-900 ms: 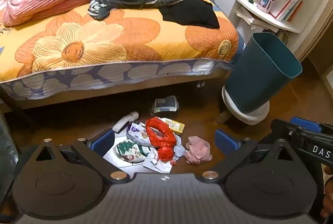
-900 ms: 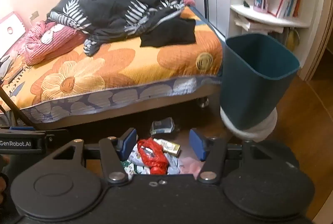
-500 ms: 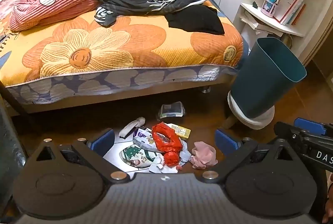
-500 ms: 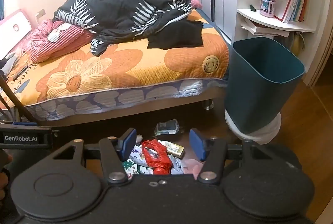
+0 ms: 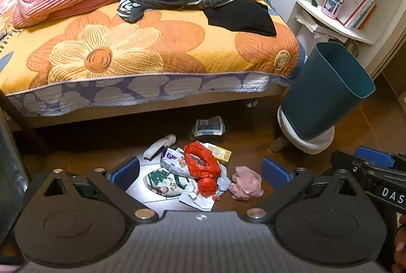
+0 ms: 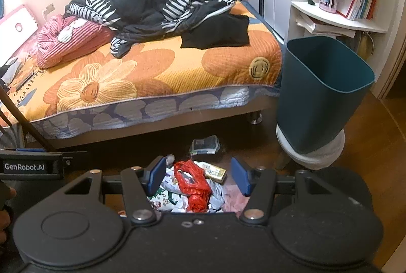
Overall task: Collect trash
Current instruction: 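Move both tools toward the trash pile on the floor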
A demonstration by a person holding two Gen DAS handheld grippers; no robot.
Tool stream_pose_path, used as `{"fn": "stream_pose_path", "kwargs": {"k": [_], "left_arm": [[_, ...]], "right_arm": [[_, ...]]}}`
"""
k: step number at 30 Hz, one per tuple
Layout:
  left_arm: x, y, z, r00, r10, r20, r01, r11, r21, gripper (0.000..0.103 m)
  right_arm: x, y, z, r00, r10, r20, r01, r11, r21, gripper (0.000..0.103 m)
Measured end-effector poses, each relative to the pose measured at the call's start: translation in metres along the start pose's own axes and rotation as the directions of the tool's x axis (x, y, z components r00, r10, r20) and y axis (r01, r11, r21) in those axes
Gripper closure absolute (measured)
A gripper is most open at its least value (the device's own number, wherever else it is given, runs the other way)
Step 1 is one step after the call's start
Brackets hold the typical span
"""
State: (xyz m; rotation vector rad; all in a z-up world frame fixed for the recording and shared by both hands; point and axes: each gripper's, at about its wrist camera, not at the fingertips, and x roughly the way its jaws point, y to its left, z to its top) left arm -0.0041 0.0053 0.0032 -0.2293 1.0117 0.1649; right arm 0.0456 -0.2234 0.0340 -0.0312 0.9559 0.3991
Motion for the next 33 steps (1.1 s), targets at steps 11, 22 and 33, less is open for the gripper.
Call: {"fn": "stream_pose_path", "kwargs": {"k": [11, 22, 33], "left_arm": [[0.008, 0.001, -0.002, 0.999, -0.012, -0.049, 0.012, 1.0, -0.018, 0.0], [0.011, 0.002, -0.006, 0.998, -0.019, -0.065, 0.018, 1.0, -0.021, 0.0], [0.014, 0.0, -0.007, 0.996, -0.026, -0.08, 0.024, 0.999, -0.027, 0.0]], "right_arm": [[0.007, 0.0, 0.002, 0.998, 0.006, -0.056, -0.006, 1.0, 0.013, 0.046], [0.007, 0.0, 0.002, 0.998, 0.008, -0.064, -0.007, 1.0, 0.014, 0.046], [0.009, 0.0, 0.004, 0.997, 0.009, -0.071, -0.008, 1.0, 0.015, 0.046]]}}
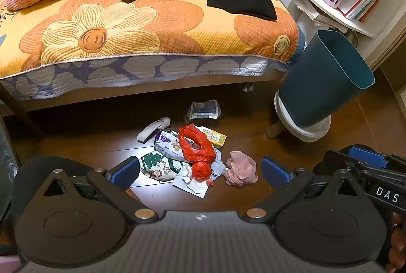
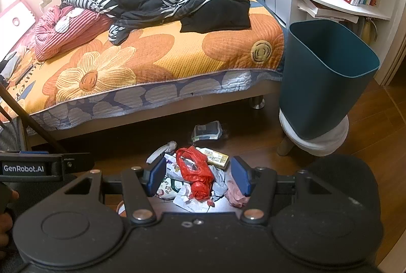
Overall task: Collect trash
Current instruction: 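Move both tools toward the trash pile on the floor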
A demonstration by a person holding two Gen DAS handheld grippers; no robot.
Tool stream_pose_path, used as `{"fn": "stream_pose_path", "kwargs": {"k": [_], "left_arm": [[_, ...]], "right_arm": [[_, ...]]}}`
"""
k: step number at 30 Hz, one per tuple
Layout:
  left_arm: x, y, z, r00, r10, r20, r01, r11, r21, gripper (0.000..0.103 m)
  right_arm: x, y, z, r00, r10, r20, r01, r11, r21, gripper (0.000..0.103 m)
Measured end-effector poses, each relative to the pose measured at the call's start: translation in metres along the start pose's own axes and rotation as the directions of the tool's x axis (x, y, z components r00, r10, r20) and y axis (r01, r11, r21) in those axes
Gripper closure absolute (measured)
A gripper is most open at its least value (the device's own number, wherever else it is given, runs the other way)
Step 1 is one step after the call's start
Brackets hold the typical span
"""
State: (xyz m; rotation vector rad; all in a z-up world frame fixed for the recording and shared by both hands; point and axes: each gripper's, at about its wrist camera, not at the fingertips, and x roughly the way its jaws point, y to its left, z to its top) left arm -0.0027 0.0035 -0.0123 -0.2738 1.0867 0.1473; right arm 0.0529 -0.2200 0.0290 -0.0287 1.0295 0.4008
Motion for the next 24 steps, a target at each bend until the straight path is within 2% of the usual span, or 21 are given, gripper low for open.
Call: {"fn": "stream_pose_path", "kwargs": {"k": [24], "left_arm": [[0.0039, 0.0063, -0.001, 1.0, -0.003, -0.003, 0.003, 1.0, -0.005, 0.0]], "right_arm": [[0.0016, 0.0012, -0.0004, 1.0, -0.002, -0.003, 0.002, 1.0, -0.006, 0.046]]}}
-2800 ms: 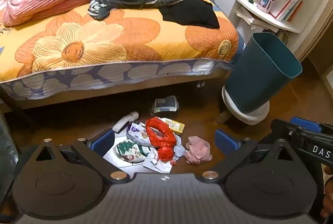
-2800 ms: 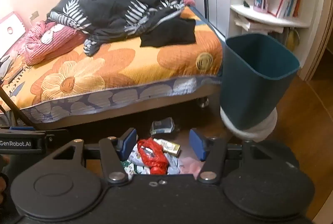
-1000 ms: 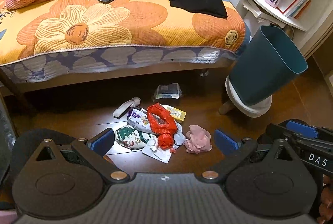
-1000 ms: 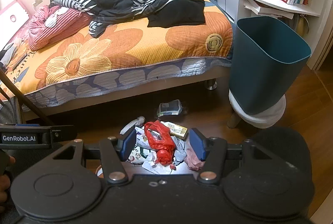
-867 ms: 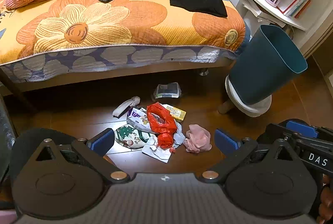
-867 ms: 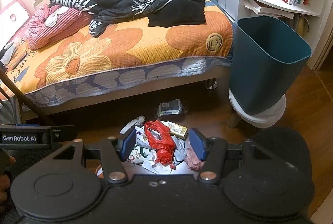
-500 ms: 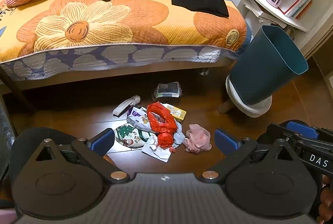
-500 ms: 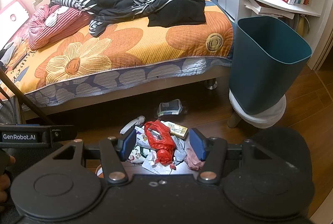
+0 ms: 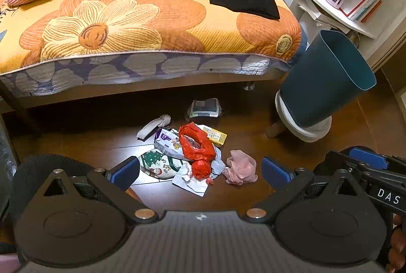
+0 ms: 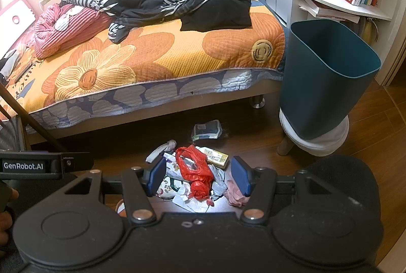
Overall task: Collect trash
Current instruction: 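Move both tools toward the trash pile on the floor, then grasp the red plastic bag with the left tool while the right tool grasps the pink mesh bag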
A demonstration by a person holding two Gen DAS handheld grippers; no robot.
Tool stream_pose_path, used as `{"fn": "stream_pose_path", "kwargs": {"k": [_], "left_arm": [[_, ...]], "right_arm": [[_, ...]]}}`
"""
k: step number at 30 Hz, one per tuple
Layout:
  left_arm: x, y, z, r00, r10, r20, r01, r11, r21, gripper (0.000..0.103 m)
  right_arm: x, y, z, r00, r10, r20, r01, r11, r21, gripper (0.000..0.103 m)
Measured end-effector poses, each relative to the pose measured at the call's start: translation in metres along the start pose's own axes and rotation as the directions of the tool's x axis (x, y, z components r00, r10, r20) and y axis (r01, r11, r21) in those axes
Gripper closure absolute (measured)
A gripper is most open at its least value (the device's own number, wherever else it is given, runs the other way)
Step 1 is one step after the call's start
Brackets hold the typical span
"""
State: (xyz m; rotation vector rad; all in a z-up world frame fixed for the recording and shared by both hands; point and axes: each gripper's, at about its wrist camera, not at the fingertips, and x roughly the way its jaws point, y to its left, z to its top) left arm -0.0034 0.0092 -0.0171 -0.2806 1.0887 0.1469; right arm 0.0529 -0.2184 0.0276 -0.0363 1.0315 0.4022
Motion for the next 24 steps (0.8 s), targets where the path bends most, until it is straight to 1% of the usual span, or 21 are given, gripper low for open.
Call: {"fn": "stream_pose_path", "kwargs": {"k": [6, 12, 14, 16, 18, 20, 22, 24], "left_arm": [[0.002, 0.0, 0.0, 1.0, -0.001, -0.002, 0.001, 1.0, 0.001, 0.0], [0.015, -0.003, 0.007, 1.0, 0.003, -0.009, -0.003, 1.0, 0.015, 0.0], [0.023, -0.003, 0.016, 1.0, 0.001, -0.012, 0.0, 1.0, 0.021, 0.0], [0.033, -0.003, 0.025, 1.0, -0.004, -0.004, 0.004, 0.999, 0.035, 0.0], [0.045, -0.005, 0.034, 1.0, 0.006, 0.017, -0.007, 0.998, 0.06, 0.0], [0.06, -0.008, 0.044, 0.999, 0.021, 0.035, -0.024, 0.996, 0.081, 0.0], [0.079, -0.008, 0.053, 0.999, 0.019, 0.026, -0.021, 0.996, 0.081, 0.0], [0.1, -0.005, 0.063, 1.0, 0.012, 0.001, -0.012, 0.997, 0.074, 0.0]], "right_arm": [[0.004, -0.002, 0.0, 1.0, 0.001, -0.011, -0.001, 1.0, -0.002, 0.046], [0.025, -0.008, 0.005, 0.998, 0.0, -0.068, 0.001, 1.0, 0.012, 0.046], [0.036, -0.015, 0.01, 0.997, -0.007, -0.081, 0.01, 1.0, 0.028, 0.046], [0.049, -0.026, 0.015, 0.996, -0.034, -0.086, 0.039, 0.997, 0.063, 0.046], [0.063, -0.038, 0.02, 0.995, -0.046, -0.093, 0.056, 0.993, 0.106, 0.046], [0.083, -0.051, 0.024, 0.991, -0.043, -0.127, 0.061, 0.987, 0.149, 0.046], [0.105, -0.06, 0.026, 0.987, -0.052, -0.15, 0.076, 0.984, 0.163, 0.046], [0.127, -0.068, 0.029, 0.982, -0.066, -0.175, 0.097, 0.981, 0.171, 0.046]]}}
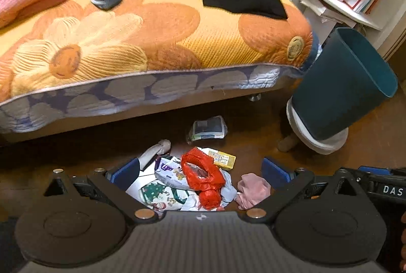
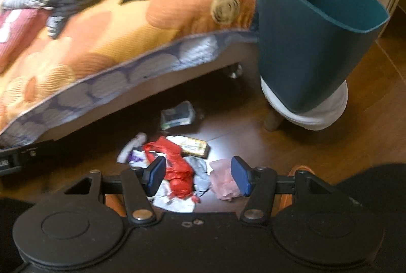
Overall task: Collect trash
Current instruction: 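Grasp the red plastic bag with the left tool while the right tool grasps the pink mesh bag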
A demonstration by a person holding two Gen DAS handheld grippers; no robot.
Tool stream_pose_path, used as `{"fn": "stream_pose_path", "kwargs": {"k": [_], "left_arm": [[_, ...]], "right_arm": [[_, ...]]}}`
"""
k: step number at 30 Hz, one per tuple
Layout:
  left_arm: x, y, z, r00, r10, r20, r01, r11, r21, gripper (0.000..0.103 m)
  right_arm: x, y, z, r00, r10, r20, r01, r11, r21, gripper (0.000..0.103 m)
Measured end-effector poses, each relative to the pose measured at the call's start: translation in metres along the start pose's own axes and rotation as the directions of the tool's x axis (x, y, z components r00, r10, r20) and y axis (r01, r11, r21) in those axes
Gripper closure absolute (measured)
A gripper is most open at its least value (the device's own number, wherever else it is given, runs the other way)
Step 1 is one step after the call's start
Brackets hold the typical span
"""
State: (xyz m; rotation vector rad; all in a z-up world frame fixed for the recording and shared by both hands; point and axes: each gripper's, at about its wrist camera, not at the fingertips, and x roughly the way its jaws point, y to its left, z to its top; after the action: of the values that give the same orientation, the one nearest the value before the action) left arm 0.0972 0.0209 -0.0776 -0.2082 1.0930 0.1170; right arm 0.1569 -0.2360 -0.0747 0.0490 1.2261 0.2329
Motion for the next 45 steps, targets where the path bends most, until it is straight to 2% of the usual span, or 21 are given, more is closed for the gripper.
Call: {"fn": "stream_pose_path", "kwargs": {"k": [6, 11, 15, 20, 23, 24, 27, 33, 37, 41, 45], "left_arm": [[0.08, 0.006, 0.022, 0.996, -0.003, -0.093, 0.002, 1.0, -0.01, 0.0], [0.151, 0.005, 0.03, 0.985, -0.008, -0.174, 0.007, 1.0, -0.003, 0.0], [0.207, 0.002, 0.028, 0.964, -0.025, -0.264, 0.023, 1.0, -0.011, 0.0], [0.268, -0.002, 0.013, 0.935, -0.022, -0.355, 0.025, 1.0, 0.004, 0.0], [0.303, -0.001, 0.002, 0.906, -0.044, -0.42, 0.041, 0.999, -0.017, 0.0], [0.315, 0.0, -0.003, 0.892, -0.045, -0.449, 0.035, 0.999, -0.03, 0.0], [0.346, 0.003, -0.02, 0.853, -0.055, -0.519, 0.028, 0.998, -0.059, 0.001], [0.378, -0.002, -0.059, 0.801, -0.038, -0.598, 0.074, 0.997, 0.036, 0.001], [0.398, -0.004, -0.084, 0.752, -0.06, -0.656, 0.075, 0.997, -0.006, 0.001], [0.414, -0.003, -0.093, 0.733, -0.056, -0.678, 0.051, 0.998, -0.027, 0.001], [0.43, 0.004, -0.099, 0.705, -0.067, -0.706, 0.023, 0.997, -0.072, 0.001]], "right_arm": [[0.083, -0.005, 0.027, 0.995, -0.009, -0.096, 0.004, 0.999, -0.044, 0.047], [0.157, -0.003, 0.034, 0.976, -0.058, -0.208, 0.036, 0.994, -0.108, 0.047], [0.212, -0.002, 0.025, 0.944, -0.085, -0.32, 0.045, 0.99, -0.131, 0.047], [0.264, 0.007, -0.014, 0.892, -0.18, -0.414, 0.072, 0.962, -0.263, 0.047], [0.288, 0.012, -0.027, 0.878, -0.187, -0.44, 0.049, 0.951, -0.305, 0.047], [0.294, 0.012, -0.029, 0.874, -0.187, -0.448, 0.043, 0.949, -0.314, 0.047], [0.318, 0.008, -0.04, 0.842, -0.208, -0.498, 0.038, 0.944, -0.329, 0.047], [0.351, -0.002, -0.06, 0.793, -0.267, -0.548, 0.064, 0.93, -0.361, 0.047], [0.365, -0.007, -0.065, 0.778, -0.272, -0.567, 0.067, 0.932, -0.356, 0.047], [0.377, -0.008, -0.068, 0.776, -0.277, -0.566, 0.067, 0.929, -0.363, 0.047], [0.388, -0.011, -0.069, 0.775, -0.283, -0.565, 0.069, 0.927, -0.369, 0.05]]}}
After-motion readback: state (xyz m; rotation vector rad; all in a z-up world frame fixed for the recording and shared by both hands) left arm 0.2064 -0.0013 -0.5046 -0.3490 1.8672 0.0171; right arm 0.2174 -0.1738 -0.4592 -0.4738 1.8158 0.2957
